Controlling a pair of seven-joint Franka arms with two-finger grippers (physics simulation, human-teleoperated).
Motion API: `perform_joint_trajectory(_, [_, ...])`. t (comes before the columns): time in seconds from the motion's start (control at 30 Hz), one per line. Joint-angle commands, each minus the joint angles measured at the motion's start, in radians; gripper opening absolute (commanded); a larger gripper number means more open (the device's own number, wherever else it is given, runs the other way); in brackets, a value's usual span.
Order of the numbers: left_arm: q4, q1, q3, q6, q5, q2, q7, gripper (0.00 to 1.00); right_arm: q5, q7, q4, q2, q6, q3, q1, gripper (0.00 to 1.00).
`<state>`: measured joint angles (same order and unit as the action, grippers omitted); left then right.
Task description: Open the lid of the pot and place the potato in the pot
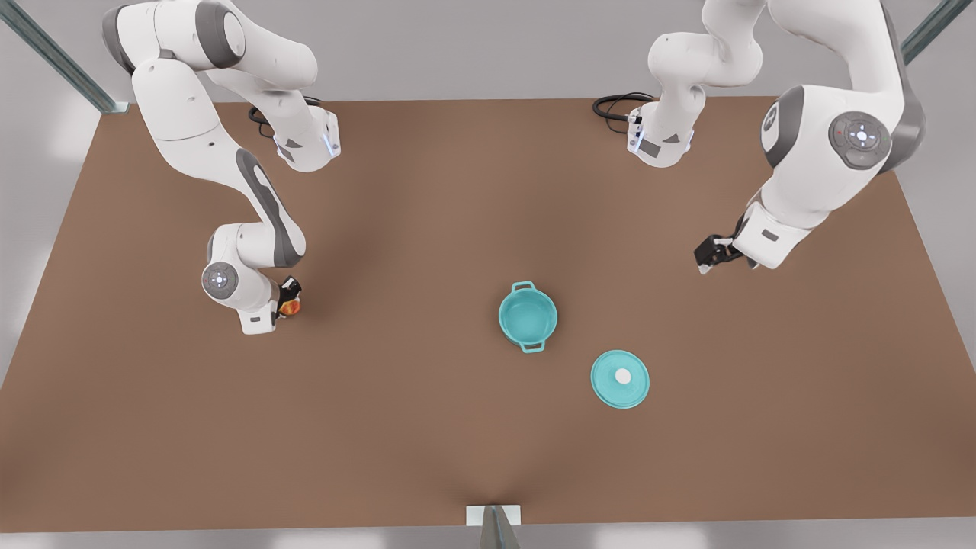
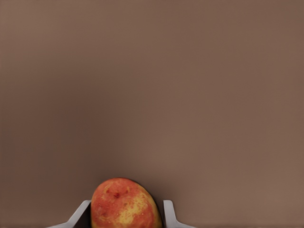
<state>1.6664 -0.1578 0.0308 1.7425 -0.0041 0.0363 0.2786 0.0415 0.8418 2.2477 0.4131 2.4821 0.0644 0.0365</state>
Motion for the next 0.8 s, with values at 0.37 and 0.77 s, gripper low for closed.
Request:
perform_joint_trajectory(0.37, [-0.001, 0.012, -0.005, -0.024, 0.006, 0.004, -0.113, 1.00, -0.003, 0.045, 0.000, -0.033, -0.017, 0.011, -0.001, 0.55])
perform_joint_trajectory(0.77, [-0.001, 0.014, -0.019, -0.035, 0.006, 0.001, -0.117, 1.00, -0.107, 0.033, -0.072, -0.126, -0.175, 0.167, -0.003, 0.53])
